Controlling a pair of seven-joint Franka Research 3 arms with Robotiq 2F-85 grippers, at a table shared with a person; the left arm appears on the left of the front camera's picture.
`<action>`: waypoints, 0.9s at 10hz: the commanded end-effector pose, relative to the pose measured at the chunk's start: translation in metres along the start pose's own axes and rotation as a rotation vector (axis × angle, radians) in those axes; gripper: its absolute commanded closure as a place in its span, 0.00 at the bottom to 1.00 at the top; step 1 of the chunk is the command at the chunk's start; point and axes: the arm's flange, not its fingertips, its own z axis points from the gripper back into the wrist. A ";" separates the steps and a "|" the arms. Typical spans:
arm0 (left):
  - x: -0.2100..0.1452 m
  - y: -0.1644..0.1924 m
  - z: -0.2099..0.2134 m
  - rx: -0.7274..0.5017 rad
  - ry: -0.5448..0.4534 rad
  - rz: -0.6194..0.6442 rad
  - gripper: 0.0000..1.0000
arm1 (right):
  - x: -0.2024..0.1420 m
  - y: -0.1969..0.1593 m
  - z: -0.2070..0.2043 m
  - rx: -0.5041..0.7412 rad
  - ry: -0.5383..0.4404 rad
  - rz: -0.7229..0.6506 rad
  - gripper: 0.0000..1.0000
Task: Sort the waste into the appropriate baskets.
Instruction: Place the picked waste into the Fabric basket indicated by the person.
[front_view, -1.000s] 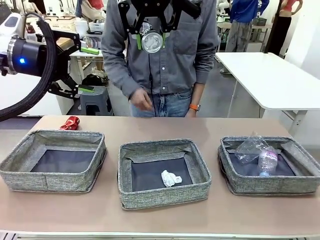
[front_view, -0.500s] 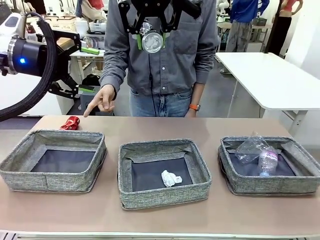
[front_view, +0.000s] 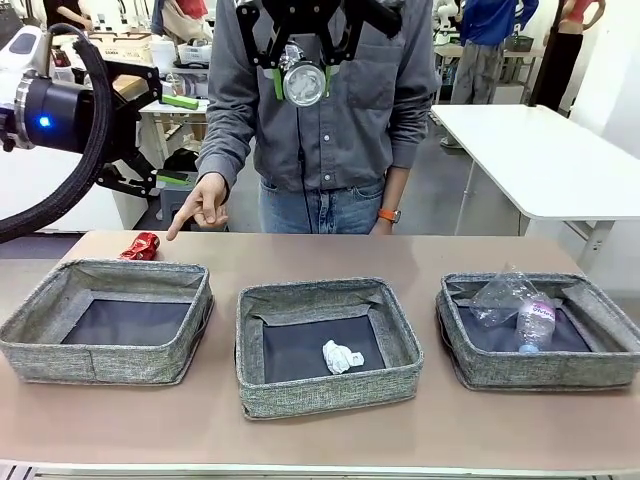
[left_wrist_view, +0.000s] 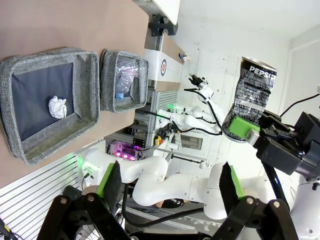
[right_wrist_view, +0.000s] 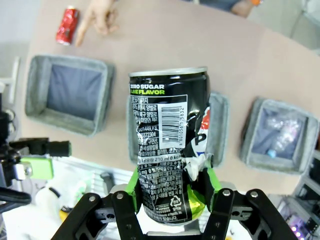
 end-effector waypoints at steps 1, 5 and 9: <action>-0.001 -0.002 -0.002 -0.024 -0.009 0.009 0.00 | -0.003 -0.001 0.001 0.014 0.006 0.003 0.47; -0.004 0.008 0.007 0.055 0.026 -0.011 0.00 | 0.004 0.000 -0.014 0.005 0.002 0.044 0.47; -0.038 0.053 0.092 0.171 0.097 -0.034 0.00 | 0.036 0.030 -0.077 0.059 0.048 0.250 0.47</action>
